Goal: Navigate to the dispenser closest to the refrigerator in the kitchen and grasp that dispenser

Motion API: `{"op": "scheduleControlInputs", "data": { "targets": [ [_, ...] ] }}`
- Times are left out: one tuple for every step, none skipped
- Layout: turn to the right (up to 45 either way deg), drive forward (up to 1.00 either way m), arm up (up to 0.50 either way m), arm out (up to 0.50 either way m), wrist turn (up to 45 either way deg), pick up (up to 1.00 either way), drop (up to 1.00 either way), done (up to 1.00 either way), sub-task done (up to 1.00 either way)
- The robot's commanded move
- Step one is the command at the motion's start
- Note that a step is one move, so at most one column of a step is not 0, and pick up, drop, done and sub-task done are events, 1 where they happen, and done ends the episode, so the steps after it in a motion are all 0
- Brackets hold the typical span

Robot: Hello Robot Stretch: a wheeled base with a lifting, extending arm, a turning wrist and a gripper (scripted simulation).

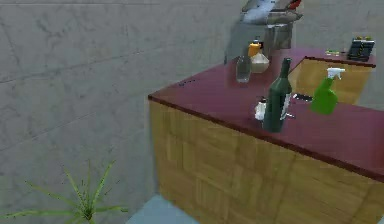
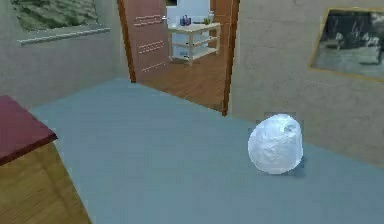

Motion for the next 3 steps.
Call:
{"op": "scheduleControlInputs", "data": {
  "targets": [
    [36.0,0.0,0.0,0.0,0.0,0.0,0.0,0.0,0.0],
    [0.0,0.3,0.0,0.0,0.0,0.0,0.0,0.0,0.0],
    [-45.0,0.0,0.0,0.0,0.0,0.0,0.0,0.0,0.0]
  ]
}}
